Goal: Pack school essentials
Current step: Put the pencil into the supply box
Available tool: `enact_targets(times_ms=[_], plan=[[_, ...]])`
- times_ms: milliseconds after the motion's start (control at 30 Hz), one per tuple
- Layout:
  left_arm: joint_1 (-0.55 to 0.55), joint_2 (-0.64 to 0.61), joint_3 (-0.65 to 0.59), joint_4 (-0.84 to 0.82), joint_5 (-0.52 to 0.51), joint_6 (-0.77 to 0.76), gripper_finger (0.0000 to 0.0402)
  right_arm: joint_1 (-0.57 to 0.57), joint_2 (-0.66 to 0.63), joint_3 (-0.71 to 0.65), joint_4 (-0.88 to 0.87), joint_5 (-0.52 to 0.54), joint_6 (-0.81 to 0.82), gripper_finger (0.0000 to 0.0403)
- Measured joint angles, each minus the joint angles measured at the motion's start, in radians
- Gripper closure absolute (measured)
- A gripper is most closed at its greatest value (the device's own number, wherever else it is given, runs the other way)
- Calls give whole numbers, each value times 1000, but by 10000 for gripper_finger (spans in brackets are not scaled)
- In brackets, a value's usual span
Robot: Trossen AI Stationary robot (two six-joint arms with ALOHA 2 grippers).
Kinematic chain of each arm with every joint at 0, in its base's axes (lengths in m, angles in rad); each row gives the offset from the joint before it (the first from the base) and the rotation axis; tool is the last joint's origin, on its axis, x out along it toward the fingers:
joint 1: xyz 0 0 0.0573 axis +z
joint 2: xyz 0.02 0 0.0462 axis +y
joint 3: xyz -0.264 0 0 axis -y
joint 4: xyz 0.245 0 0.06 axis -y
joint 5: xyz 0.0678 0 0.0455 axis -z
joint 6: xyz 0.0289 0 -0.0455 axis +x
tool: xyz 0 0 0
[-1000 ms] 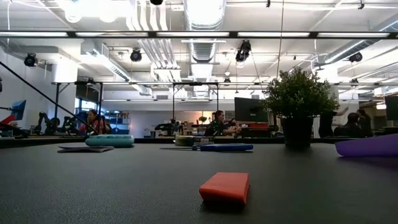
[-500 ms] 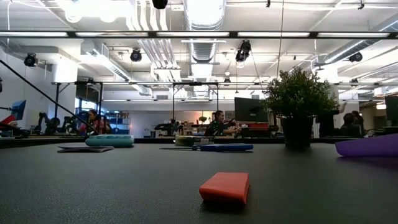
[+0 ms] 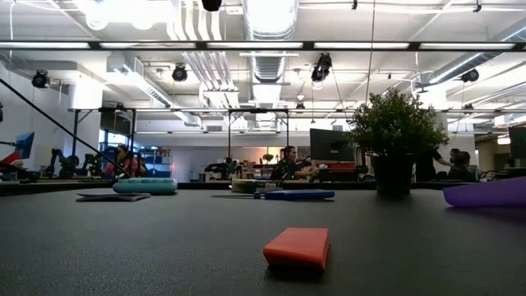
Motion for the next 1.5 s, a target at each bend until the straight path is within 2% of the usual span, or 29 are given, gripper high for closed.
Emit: enact_targets(times_ms=[167, 300, 400, 533, 667, 767, 867, 1133, 1333, 1500], plan=[[0, 4, 0, 1, 6, 1, 401, -1, 0, 6, -47, -1, 11, 389], [0, 13, 0, -1, 80, 8, 387, -1, -3, 54, -197, -1, 44, 390], [0, 16, -1, -33, 141, 8, 359, 0, -20, 110, -400, -8, 101, 391], [0, 15, -1, -148, 153, 9, 318, 16, -28, 202, -757, -74, 261, 391], [0, 26, -1, -248, 152, 6, 290, 84, -21, 249, -1078, -155, 431, 390], [0, 36, -22, -297, 152, 0, 284, 160, -21, 237, -1221, -229, 566, 390], [0, 63, -44, -295, 151, -1, 283, 251, -20, 202, -1276, -297, 671, 390], [0, 211, -40, -262, 150, -3, 283, 473, 14, 87, -1290, -431, 897, 390], [0, 329, -35, -125, 150, -3, 283, 576, 59, 2, -1286, -507, 1009, 390], [0, 385, -36, -137, 201, 19, 283, 618, 112, -69, -1276, -611, 1028, 390]])
